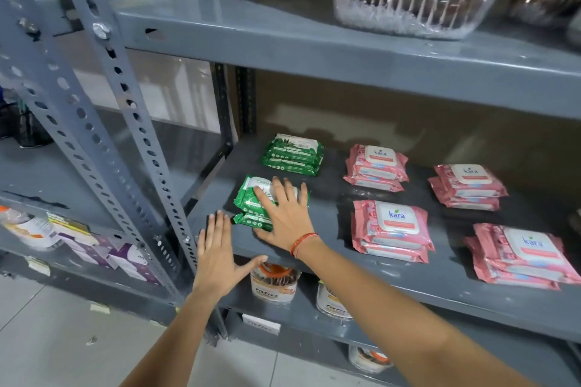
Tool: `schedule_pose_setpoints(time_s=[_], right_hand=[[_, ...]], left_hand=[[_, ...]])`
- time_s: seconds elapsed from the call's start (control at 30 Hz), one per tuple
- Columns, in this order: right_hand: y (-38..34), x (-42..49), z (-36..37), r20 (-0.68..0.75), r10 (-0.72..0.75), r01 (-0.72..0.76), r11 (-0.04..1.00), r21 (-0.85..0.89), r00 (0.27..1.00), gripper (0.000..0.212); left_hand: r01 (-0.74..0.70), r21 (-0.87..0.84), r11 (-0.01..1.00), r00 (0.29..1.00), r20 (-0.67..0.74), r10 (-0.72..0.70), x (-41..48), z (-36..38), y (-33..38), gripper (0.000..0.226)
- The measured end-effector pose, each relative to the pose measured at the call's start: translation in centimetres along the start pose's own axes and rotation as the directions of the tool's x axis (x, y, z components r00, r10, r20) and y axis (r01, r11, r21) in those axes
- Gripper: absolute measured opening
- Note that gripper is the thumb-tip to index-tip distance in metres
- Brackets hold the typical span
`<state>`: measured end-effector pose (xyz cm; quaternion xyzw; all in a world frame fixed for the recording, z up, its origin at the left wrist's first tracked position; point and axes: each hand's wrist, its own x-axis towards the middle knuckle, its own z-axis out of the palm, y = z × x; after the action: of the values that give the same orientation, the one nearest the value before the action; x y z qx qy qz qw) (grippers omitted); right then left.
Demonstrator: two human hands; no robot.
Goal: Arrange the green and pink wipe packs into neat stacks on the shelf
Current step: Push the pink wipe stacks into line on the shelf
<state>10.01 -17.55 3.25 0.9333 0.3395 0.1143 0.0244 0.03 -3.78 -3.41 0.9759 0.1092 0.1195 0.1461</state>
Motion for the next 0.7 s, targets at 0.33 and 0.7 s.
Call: schedule_pose_setpoints(time_s=[0.33, 0.7], right_hand=[[9.6, -7.7, -1.6, -0.240, 0.266, -0.265, 0.964, 0.039, 0.934, 0.079], [14.6, -14.1, 0.3, -0.107, 0.369, -0.370, 0.929, 0.018, 0.923, 0.087]], left_hand=[[-0.346, -0.001, 0.938, 0.938, 0.005, 0.346, -3.6, 2.7, 10.7, 0.085], [-0.470, 0.063, 0.880, 0.871, 0.196, 0.451, -2.5, 3.8, 14.1, 0.087]])
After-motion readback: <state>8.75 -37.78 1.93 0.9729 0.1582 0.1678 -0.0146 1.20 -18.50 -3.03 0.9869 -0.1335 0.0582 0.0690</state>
